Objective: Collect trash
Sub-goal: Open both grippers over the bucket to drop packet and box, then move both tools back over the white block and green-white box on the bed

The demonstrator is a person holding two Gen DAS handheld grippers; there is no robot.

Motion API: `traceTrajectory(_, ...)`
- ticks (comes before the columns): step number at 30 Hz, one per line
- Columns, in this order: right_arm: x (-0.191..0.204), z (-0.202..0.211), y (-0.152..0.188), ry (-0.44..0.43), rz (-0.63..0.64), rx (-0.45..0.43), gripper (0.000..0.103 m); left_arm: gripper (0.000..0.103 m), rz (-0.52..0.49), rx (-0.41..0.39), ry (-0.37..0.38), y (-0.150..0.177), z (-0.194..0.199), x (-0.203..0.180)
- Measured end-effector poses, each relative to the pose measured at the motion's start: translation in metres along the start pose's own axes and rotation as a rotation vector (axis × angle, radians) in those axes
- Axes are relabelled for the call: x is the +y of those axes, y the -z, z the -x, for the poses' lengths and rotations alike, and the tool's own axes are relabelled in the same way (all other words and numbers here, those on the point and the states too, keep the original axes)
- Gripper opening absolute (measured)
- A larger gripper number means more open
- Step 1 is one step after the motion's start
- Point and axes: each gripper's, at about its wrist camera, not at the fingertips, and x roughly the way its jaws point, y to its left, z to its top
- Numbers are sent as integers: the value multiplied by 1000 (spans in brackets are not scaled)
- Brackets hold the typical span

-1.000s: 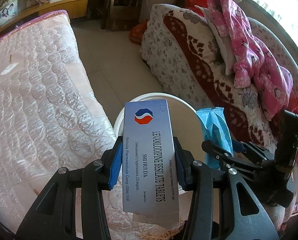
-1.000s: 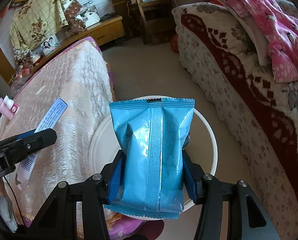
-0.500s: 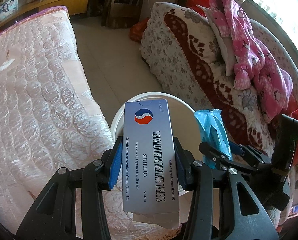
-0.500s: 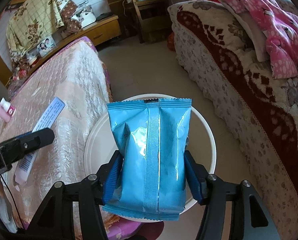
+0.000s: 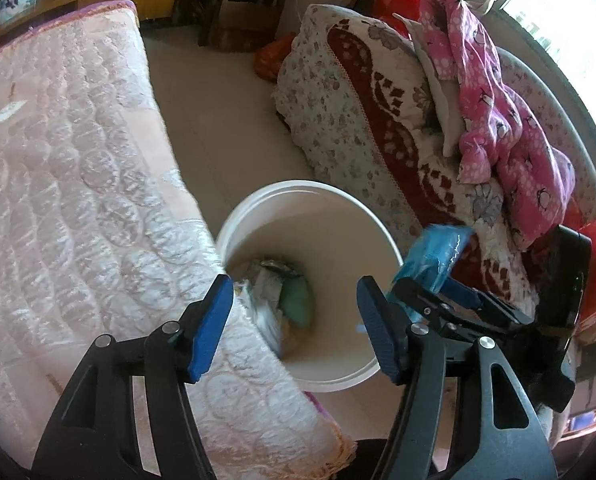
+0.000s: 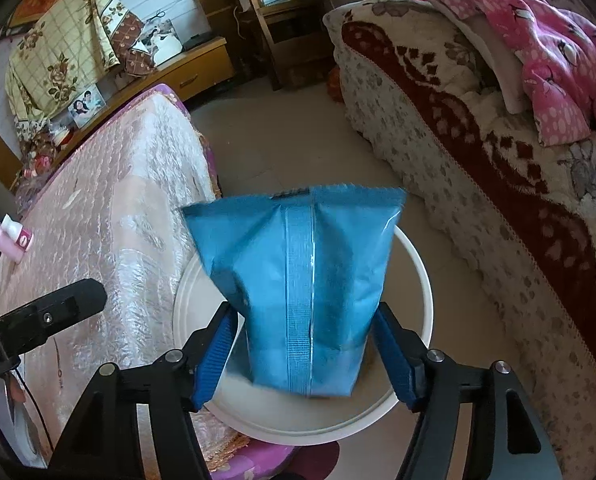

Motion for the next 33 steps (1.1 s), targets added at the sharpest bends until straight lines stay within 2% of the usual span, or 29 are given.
traceTrajectory(5, 4, 0, 1, -6, 2, 5, 72, 63, -16, -18, -37, 5, 10, 4)
traceTrajectory(20, 34, 13, 1, -21, 50, -1, 72, 63, -13, -67, -94, 18, 45, 26)
traceTrajectory(27, 70, 32, 4, -59, 117, -32, 72, 63, 10, -83, -130, 33, 69, 47)
traceTrajectory(33, 116, 42, 6, -101, 200, -47, 72, 63, 41, -111, -185, 52, 102, 75)
